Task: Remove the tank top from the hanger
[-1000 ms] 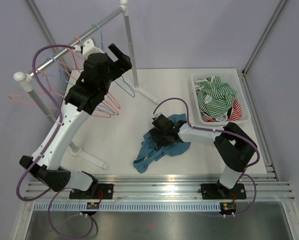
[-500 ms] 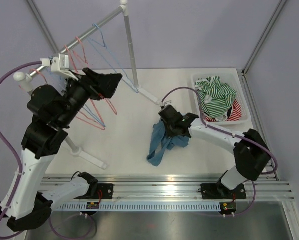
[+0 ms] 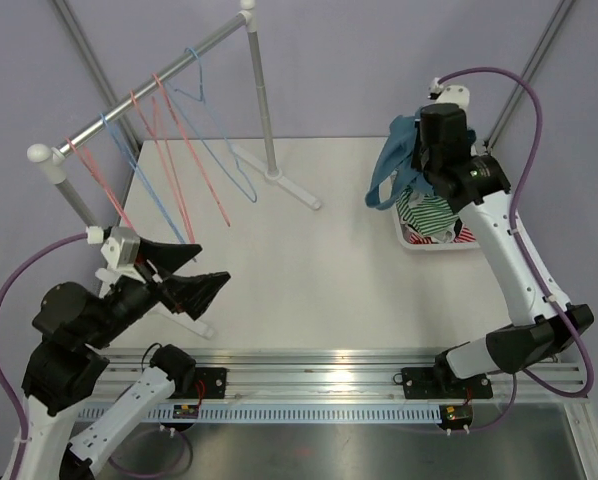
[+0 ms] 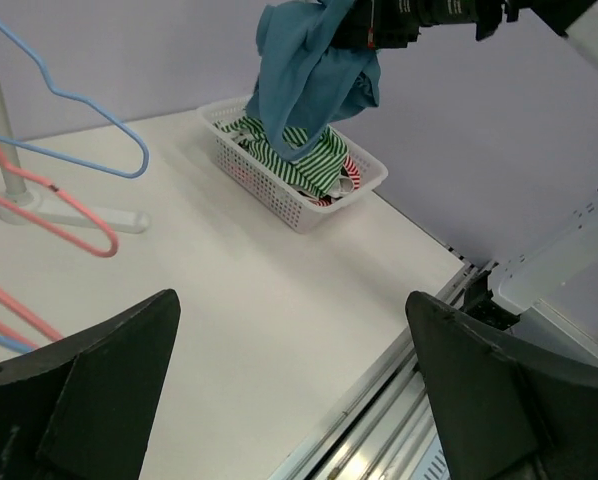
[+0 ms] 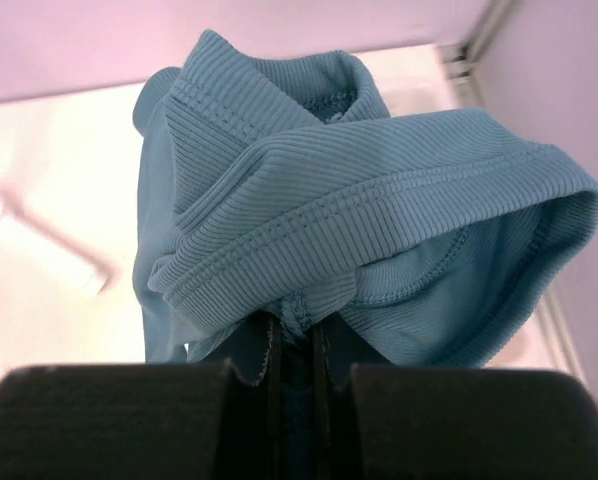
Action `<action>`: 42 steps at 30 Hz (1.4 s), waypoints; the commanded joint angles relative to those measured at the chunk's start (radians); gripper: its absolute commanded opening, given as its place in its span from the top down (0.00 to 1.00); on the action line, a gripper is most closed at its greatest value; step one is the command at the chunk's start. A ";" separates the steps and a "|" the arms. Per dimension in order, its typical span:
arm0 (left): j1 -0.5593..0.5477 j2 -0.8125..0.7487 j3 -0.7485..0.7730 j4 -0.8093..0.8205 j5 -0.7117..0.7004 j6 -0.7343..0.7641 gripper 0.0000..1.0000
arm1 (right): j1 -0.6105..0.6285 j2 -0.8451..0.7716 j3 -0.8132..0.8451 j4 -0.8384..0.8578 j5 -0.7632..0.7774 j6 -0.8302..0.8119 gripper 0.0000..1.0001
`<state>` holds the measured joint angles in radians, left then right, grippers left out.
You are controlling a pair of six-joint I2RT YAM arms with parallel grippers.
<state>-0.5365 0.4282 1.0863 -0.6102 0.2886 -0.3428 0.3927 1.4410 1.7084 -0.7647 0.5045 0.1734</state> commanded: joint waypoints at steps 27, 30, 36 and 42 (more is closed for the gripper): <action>-0.003 -0.359 -0.312 -0.023 -0.235 0.076 0.01 | -0.482 0.771 -0.068 -0.039 -0.714 0.043 1.00; -0.003 -0.370 -0.315 -0.022 -0.241 0.076 0.01 | -0.485 0.722 -0.093 0.004 -0.762 0.058 0.98; -0.003 -0.362 -0.310 -0.029 -0.273 0.071 0.01 | -0.485 0.572 -0.006 0.010 -0.744 0.152 0.49; -0.005 -0.364 -0.301 -0.051 -0.367 0.054 0.01 | -0.485 0.541 0.209 -0.108 -0.577 0.160 0.33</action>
<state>-0.5365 0.0578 0.7757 -0.6617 0.0002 -0.2691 -0.0868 2.0373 1.8015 -0.7937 -0.2153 0.3168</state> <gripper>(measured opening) 0.988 0.639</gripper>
